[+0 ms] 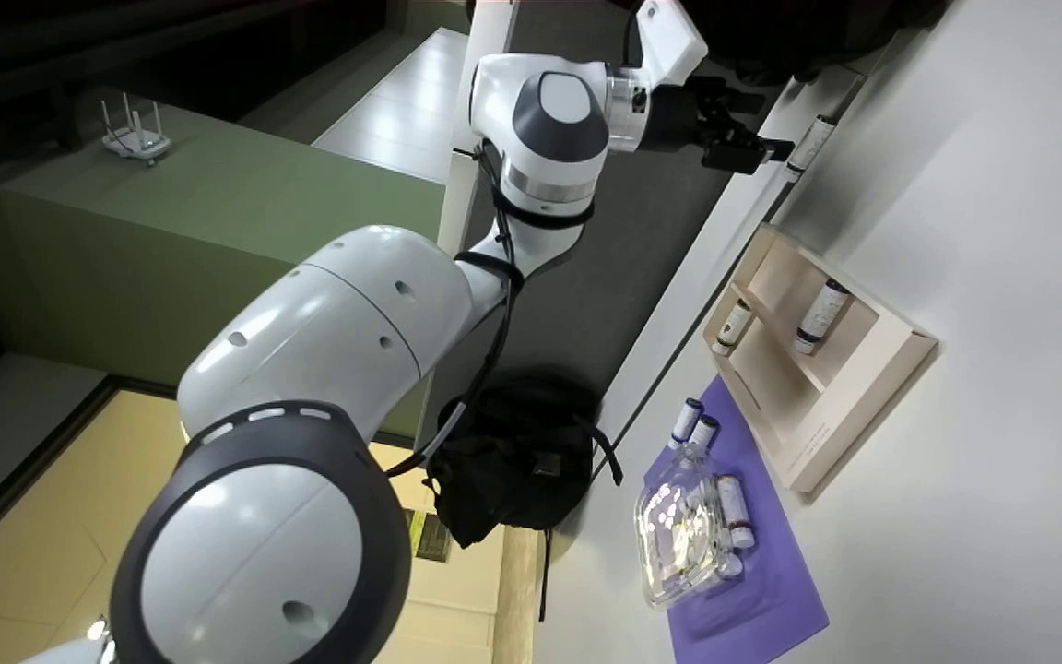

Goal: Take the bottle from the right of the box and put it in the right compartment of the box

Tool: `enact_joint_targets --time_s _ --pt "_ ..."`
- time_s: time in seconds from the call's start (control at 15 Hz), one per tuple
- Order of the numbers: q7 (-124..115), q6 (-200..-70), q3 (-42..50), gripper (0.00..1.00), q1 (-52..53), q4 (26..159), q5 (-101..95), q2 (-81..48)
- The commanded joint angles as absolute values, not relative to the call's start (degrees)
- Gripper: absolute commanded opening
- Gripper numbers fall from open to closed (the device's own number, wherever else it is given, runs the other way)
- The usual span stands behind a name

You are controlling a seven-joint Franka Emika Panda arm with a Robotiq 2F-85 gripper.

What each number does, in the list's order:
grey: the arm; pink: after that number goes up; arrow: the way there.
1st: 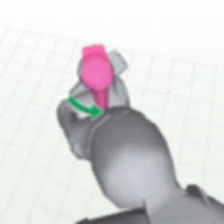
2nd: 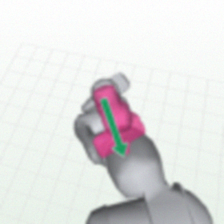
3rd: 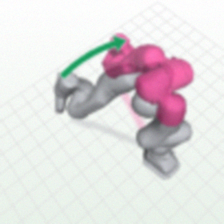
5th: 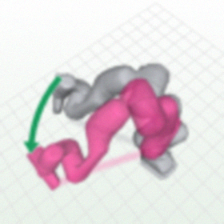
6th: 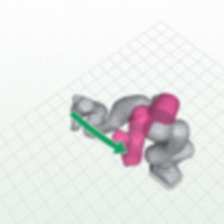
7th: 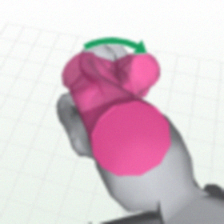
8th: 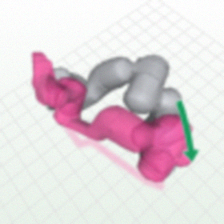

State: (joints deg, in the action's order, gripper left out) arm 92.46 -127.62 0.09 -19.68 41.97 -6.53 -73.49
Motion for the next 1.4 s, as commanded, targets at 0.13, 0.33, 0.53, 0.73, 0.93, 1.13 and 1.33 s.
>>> enact_joint_targets --time_s 0.13,0.33,0.53,0.73,0.93,1.13,1.33 --pt "92.45 -127.1 0.51 1.0 -19.67 41.55 -6.53 -73.57" --pt "92.45 -127.06 0.51 1.0 -19.63 41.45 -6.53 -73.62" --pt "94.81 -129.82 -2.09 1.0 -20.62 41.21 -4.83 -74.37" --pt "96.22 -132.21 -4.71 1.0 -21.33 41.25 -3.02 -74.95" --pt "97.15 -131.25 -6.51 1.0 -21.85 41.77 -1.51 -74.84" --pt "96.35 -129.56 -7.12 1.0 -22.09 42.16 -0.83 -74.52" --pt "94.62 -127.46 -6.33 1.0 -21.87 42.3 -1.06 -74.22"
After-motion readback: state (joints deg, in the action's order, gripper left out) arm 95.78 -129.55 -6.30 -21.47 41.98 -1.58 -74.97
